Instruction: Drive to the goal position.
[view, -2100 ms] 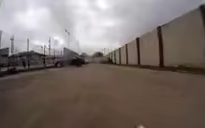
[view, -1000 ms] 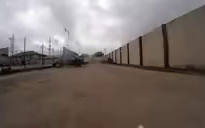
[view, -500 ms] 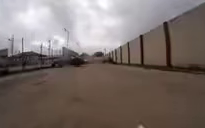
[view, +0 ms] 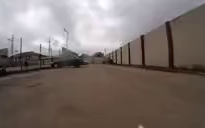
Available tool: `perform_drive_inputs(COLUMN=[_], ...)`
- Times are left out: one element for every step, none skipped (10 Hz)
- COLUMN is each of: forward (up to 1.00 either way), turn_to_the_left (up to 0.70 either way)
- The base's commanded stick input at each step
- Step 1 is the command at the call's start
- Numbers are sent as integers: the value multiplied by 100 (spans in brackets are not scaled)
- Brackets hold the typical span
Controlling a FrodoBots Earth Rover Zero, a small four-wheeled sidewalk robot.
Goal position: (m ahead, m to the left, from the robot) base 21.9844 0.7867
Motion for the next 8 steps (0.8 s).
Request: perform_drive_inputs(forward=[50, 50, 50, 50, 50, 50, 50, 50], turn_to_the_left=[0, 0, 0, 0, 0, 0, 0, 0])
